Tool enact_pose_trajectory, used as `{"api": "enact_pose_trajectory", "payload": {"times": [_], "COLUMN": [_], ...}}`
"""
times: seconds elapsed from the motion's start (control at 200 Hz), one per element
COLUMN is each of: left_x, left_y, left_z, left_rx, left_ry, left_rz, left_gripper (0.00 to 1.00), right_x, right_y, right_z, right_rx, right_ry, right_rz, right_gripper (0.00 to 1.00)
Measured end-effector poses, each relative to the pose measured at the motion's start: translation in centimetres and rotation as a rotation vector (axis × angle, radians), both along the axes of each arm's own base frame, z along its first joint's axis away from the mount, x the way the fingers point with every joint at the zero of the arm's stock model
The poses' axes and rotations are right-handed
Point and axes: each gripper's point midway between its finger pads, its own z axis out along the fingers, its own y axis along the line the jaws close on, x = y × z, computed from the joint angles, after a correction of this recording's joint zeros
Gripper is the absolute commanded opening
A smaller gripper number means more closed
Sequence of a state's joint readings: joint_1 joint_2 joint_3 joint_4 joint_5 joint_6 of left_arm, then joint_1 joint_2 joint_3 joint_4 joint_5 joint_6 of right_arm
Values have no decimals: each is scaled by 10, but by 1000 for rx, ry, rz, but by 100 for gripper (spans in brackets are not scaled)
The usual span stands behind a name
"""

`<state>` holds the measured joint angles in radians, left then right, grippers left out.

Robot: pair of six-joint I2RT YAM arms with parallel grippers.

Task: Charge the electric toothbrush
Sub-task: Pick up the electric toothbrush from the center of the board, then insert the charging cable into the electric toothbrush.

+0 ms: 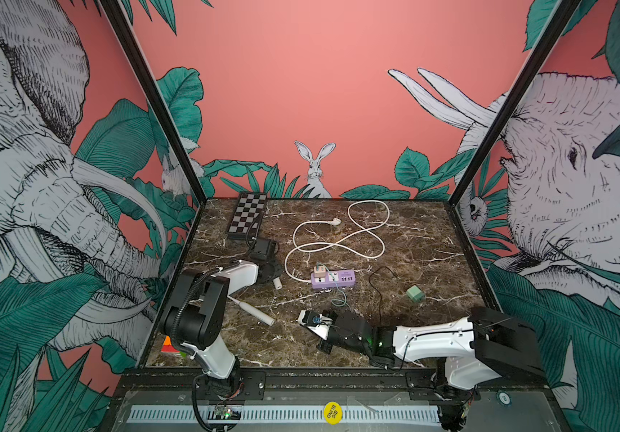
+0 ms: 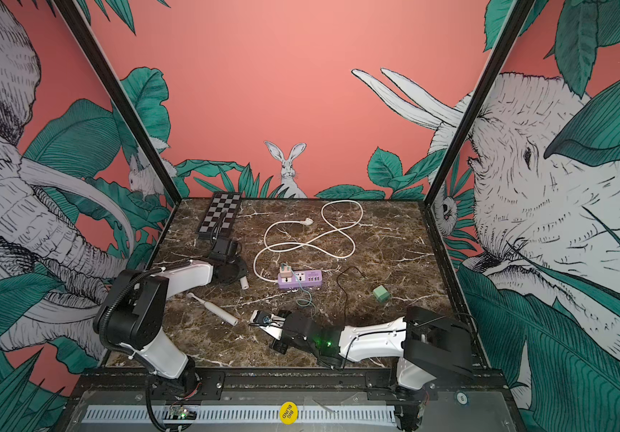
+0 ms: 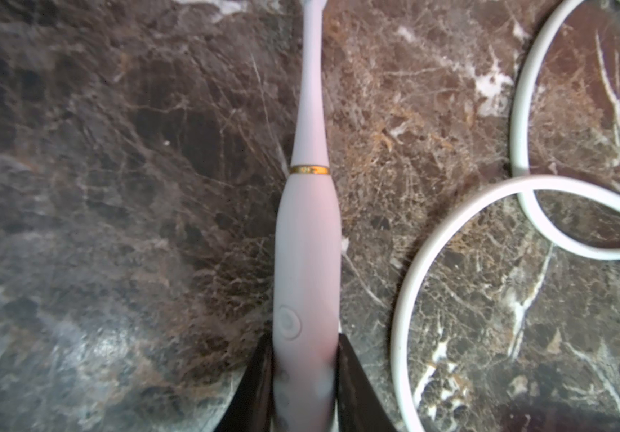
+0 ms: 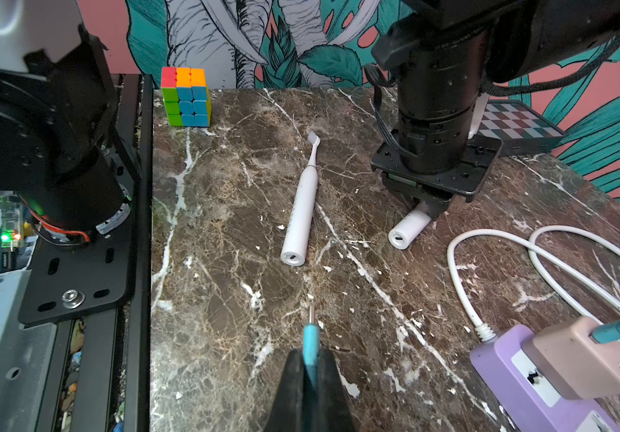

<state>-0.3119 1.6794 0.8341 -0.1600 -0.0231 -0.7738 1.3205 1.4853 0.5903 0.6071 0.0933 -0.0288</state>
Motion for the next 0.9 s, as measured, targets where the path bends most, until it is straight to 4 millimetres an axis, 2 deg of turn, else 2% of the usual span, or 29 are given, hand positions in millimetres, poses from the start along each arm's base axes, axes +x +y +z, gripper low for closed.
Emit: {"api": "enact_pose_trajectory", "payload": {"times": [0.02,0.11,0.185,0.26,0.35,0.445,0.58,0.65,0.9], "left_x": [0,1,-6,-23,-54,-73,-79,-85,-105], "left_y": [0,-2,-5,-8,-7,-7,-8,-8,-10], "left_z": [1,6,8,12,19,44,92,104,106], "left_rx": [-2,-15,-48,-93,-143,-214,-341,-391,-451], "left_ry": [-3,-18,-8,20,64,34,-96,-129,-100], "left_rz": [-1,-3,-8,-5,24,67,134,166,236], "left_gripper": [0,0,0,0,0,0,0,0,0], "right_x": [0,1,3,4,7,13,25,29,33], "right_y": [0,0,0,1,3,4,2,3,22], "right_z": [0,0,1,3,2,-4,-8,-8,0], "right_rx": [1,5,16,40,70,101,146,173,249], "right_ry": [1,8,23,47,88,150,240,279,372], "right_rz": [-1,-12,-27,-48,-76,-127,-196,-220,-232], "right_gripper": [0,0,0,0,0,0,0,0,0]}}
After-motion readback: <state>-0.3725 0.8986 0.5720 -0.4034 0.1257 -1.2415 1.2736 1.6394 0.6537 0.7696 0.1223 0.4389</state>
